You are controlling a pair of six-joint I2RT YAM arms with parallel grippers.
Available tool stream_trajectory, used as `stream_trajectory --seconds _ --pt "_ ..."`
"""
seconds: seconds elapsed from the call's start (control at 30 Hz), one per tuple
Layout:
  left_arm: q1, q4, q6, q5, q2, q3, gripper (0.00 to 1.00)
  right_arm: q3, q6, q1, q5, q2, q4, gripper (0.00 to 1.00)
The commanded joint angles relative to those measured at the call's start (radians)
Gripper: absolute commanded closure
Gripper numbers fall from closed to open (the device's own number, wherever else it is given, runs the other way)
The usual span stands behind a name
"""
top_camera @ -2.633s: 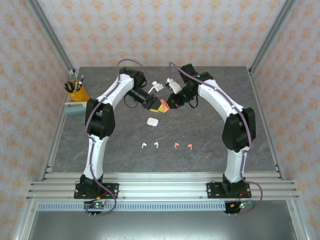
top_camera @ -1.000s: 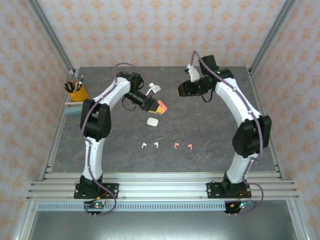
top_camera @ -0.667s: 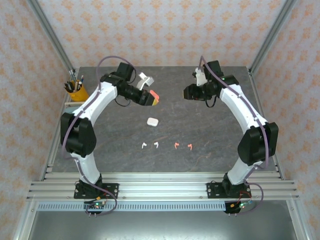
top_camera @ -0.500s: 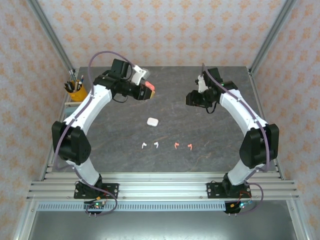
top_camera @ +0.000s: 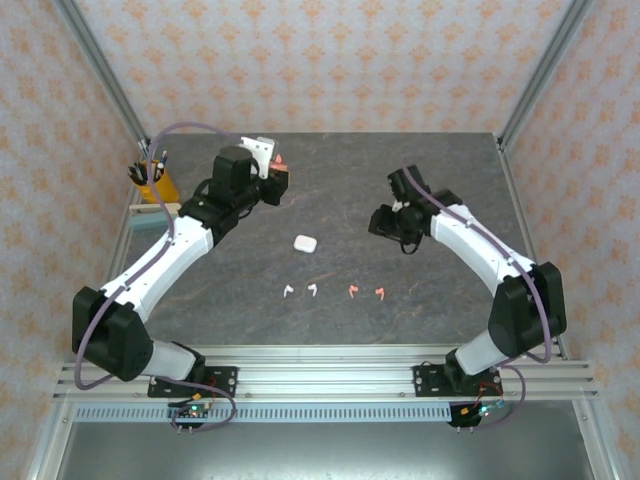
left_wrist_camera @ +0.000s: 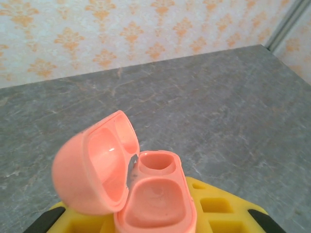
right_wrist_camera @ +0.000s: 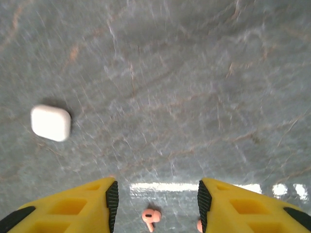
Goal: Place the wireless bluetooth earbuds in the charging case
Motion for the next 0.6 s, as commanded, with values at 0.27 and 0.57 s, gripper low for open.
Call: stream_trajectory --seconds 0.27,0.57 --pt "-0.029 0.733 0.019 -0.126 -0.192 -0.464 1.0 -0.07 0.307 0.239 0.224 0.07 -0.01 0.51" --pt "-0.035 0.839 0.045 0.039 -0.276 -0.62 1.0 -0.001 0.33 0.352 0.249 0.228 -0.022 0.5"
